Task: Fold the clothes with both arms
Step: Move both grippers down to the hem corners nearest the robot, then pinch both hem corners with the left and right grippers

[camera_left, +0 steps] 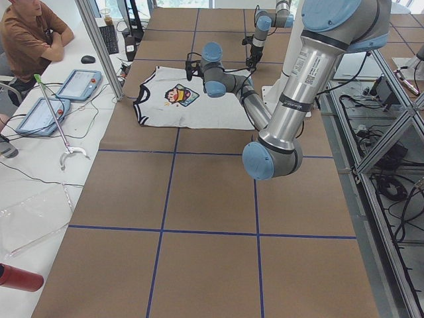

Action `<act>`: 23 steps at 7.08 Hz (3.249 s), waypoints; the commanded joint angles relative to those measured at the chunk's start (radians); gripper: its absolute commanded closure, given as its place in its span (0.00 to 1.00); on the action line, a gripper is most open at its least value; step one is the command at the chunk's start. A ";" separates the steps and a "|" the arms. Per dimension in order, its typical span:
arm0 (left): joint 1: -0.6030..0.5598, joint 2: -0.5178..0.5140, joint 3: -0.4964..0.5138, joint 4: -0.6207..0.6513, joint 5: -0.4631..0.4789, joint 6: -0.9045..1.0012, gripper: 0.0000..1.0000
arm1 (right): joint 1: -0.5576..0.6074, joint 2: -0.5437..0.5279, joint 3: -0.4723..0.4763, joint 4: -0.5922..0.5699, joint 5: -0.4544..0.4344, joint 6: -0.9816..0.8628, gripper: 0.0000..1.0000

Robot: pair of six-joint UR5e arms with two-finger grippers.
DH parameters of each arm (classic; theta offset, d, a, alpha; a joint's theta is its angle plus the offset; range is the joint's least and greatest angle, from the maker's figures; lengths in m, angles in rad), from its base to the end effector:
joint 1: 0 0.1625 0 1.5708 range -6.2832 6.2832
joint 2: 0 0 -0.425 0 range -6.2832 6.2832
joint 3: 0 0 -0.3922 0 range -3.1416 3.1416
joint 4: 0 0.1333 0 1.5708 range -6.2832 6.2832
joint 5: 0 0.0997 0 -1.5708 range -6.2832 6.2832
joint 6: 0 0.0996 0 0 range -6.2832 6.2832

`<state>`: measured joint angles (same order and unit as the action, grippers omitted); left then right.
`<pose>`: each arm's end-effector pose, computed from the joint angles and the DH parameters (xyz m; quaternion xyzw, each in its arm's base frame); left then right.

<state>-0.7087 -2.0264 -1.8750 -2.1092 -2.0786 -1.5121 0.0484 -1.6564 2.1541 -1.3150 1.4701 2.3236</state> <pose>0.3866 -0.4432 0.2014 0.0335 0.6175 -0.1023 0.7792 -0.4413 -0.1649 0.4028 -0.0828 -0.3610 0.3792 0.8479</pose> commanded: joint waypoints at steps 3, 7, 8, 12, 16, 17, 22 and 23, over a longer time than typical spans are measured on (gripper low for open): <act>0.000 0.002 0.000 0.000 0.000 0.001 0.16 | 0.001 0.009 -0.003 -0.001 0.001 0.000 0.85; 0.102 0.001 -0.053 0.000 0.020 -0.197 0.15 | 0.019 0.001 0.033 -0.001 0.012 0.000 1.00; 0.201 0.088 -0.150 0.014 0.117 -0.267 0.15 | 0.031 0.001 0.044 -0.001 0.031 -0.001 1.00; 0.549 0.284 -0.326 0.366 0.524 -0.437 0.16 | 0.065 0.012 0.046 0.000 0.105 -0.003 1.00; 0.620 0.299 -0.245 0.437 0.583 -0.499 0.24 | 0.105 0.009 0.063 0.000 0.114 -0.009 1.00; 0.620 0.302 -0.242 0.437 0.584 -0.499 0.27 | 0.105 0.007 0.061 0.000 0.114 -0.009 1.00; 0.629 0.287 -0.207 0.439 0.583 -0.497 0.42 | 0.104 0.006 0.059 -0.001 0.114 -0.009 1.00; 0.629 0.285 -0.205 0.439 0.583 -0.496 0.47 | 0.103 0.009 0.059 -0.001 0.114 -0.009 1.00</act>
<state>-0.0807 -1.7388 -2.0852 -1.6705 -1.4956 -2.0097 0.1524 -1.6494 2.2143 -1.3161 1.5846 2.3149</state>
